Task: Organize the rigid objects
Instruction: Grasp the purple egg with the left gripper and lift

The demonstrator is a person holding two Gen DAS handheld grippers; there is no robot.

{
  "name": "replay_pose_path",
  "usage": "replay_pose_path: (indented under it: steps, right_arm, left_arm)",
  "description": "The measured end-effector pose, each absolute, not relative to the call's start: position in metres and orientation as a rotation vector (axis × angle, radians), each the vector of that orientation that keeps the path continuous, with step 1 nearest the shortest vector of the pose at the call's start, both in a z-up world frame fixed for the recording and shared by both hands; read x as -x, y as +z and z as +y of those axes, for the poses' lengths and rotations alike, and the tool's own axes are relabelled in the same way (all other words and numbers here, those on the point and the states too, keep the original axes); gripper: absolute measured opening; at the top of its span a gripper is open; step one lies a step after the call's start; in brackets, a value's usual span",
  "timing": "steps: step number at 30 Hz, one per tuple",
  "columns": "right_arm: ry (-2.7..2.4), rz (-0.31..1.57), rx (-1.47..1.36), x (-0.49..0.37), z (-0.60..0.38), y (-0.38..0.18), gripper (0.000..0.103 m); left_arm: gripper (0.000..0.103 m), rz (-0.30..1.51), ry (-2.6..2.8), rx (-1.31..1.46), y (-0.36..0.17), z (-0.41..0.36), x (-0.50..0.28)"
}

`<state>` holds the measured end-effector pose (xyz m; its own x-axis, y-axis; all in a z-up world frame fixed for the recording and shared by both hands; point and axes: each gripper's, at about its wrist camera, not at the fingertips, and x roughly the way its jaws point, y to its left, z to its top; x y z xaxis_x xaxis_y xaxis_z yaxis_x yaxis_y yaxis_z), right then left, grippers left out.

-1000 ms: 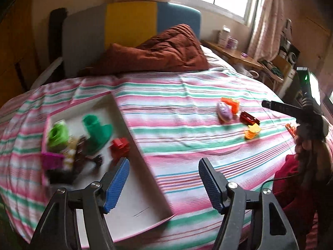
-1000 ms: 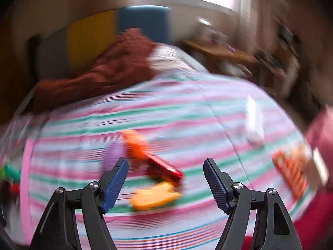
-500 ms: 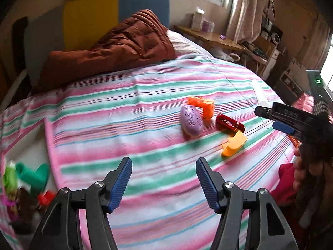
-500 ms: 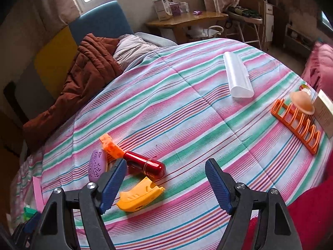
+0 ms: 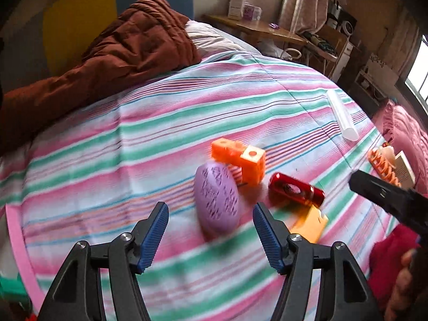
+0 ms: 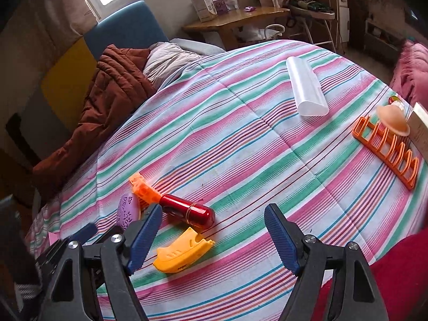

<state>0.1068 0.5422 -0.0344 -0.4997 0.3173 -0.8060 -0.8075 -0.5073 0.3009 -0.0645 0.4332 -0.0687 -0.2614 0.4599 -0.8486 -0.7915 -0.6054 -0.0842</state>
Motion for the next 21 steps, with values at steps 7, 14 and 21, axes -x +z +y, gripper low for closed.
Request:
replay_pose_path:
  steps: [7, 14, 21]
  right_arm:
    - [2.053, 0.912, 0.930, -0.104, 0.544, -0.038, 0.080]
    - [2.045, 0.949, 0.926, -0.107, 0.548, -0.040, 0.080]
    - [2.002, 1.036, 0.922, -0.113, 0.554, -0.048, 0.080]
  left_arm:
    - [0.058, 0.475, 1.943, 1.226, -0.101, 0.462, 0.085]
    - [0.044, 0.469, 1.957, 1.160, -0.104, 0.427, 0.068]
    - [0.044, 0.462, 1.975, 1.120, -0.105, 0.381, 0.028]
